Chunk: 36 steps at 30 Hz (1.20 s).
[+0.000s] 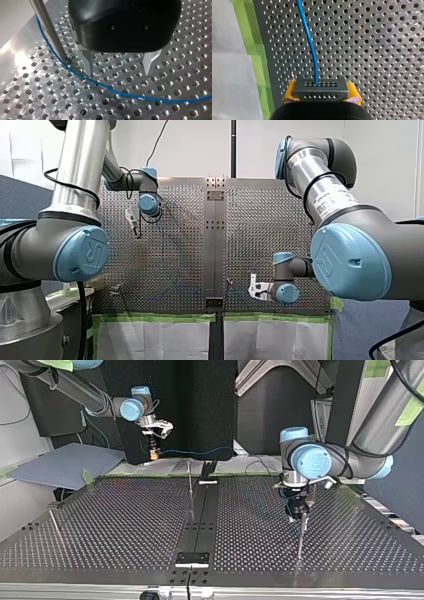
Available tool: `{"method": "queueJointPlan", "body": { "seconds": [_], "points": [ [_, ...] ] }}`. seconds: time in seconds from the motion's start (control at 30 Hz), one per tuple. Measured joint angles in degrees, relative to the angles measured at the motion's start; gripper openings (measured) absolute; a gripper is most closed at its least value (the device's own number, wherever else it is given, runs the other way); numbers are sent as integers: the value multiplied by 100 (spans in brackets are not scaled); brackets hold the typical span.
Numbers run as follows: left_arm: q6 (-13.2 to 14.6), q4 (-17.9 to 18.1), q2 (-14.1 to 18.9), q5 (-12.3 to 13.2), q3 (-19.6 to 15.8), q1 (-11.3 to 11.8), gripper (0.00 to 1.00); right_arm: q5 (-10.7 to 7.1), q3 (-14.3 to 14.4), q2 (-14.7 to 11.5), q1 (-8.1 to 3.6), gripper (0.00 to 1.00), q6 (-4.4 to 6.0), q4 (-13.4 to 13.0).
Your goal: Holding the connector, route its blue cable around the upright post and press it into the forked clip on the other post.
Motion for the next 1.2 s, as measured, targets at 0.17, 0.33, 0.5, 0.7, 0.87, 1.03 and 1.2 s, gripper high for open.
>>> {"method": "queueJointPlan", "body": {
  "seconds": [0.17, 0.33, 0.5, 0.7, 0.87, 1.03, 1.2],
  "points": [
    [-90, -40, 0, -2, 0, -53, 100, -225, 1, 1, -2, 0, 63, -2],
    [-305, -135, 0, 1, 0, -77, 100, -318, 2, 1, -4, 0, 86, 5],
    [-543, -345, 0, -58, -3, -35, 100, -339, 0, 1, -5, 0, 96, 7],
    [-838, -519, 11, -203, -180, 44, 100, -374, 0, 3, -6, 0, 122, -4],
    [-1047, -348, 66, -140, -412, 241, 100, -400, 0, 2, -5, 0, 145, -17],
    [-1114, -143, 152, -163, -678, 369, 100, -406, 0, 1, -4, 0, 149, -17],
    [-1268, -90, 366, -341, -897, 465, 100, -412, 1, 1, -3, 0, 153, -14]
  ]
}}
